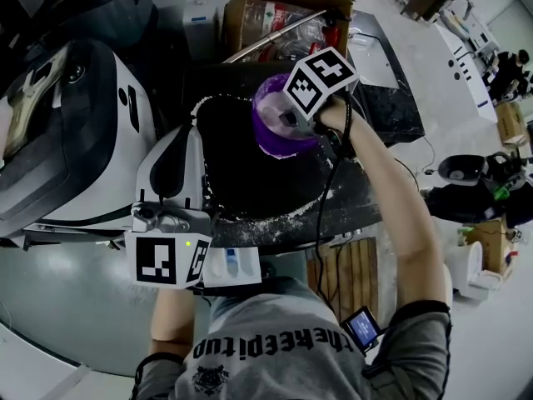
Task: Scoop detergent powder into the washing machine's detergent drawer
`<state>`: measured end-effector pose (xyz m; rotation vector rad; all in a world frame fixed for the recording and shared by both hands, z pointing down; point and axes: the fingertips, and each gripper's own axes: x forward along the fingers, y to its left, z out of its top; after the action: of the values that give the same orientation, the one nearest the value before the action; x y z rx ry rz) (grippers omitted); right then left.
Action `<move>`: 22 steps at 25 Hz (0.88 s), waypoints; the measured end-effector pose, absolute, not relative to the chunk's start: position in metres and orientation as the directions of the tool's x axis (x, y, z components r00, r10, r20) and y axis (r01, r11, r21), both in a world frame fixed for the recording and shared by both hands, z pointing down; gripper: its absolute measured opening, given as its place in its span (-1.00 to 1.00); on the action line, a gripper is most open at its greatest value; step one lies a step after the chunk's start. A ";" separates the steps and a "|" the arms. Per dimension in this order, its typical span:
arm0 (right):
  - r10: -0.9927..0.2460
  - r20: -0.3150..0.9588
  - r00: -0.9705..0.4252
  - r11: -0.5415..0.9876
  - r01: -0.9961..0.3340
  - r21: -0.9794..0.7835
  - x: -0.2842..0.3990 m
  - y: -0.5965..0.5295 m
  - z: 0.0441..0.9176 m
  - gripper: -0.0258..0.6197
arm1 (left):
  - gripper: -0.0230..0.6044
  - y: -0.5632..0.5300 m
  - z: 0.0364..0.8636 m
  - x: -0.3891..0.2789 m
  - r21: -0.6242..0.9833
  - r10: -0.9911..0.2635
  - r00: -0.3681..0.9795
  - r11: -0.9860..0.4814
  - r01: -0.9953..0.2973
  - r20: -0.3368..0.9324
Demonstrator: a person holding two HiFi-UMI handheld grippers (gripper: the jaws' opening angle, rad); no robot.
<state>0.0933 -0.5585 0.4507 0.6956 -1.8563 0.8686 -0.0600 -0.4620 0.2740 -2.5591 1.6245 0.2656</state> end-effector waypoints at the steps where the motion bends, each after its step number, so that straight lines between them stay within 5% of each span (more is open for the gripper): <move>1: -0.102 0.908 -0.406 0.584 -0.764 -0.276 0.094 -0.560 0.449 -0.90 | -0.92 -0.463 0.274 -0.060 0.010 -0.887 0.417 -0.427 -0.904 -0.199; 22: -0.279 0.712 -0.644 0.405 -0.752 -0.521 0.117 -0.533 0.415 -0.90 | -0.92 -0.431 0.255 -0.044 -0.024 -0.872 0.434 -0.440 -0.898 -0.229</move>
<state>0.1171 -0.5330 0.4148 0.8754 -2.1393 1.1813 -0.0442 -0.4310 0.2552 -2.5367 1.5761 0.2744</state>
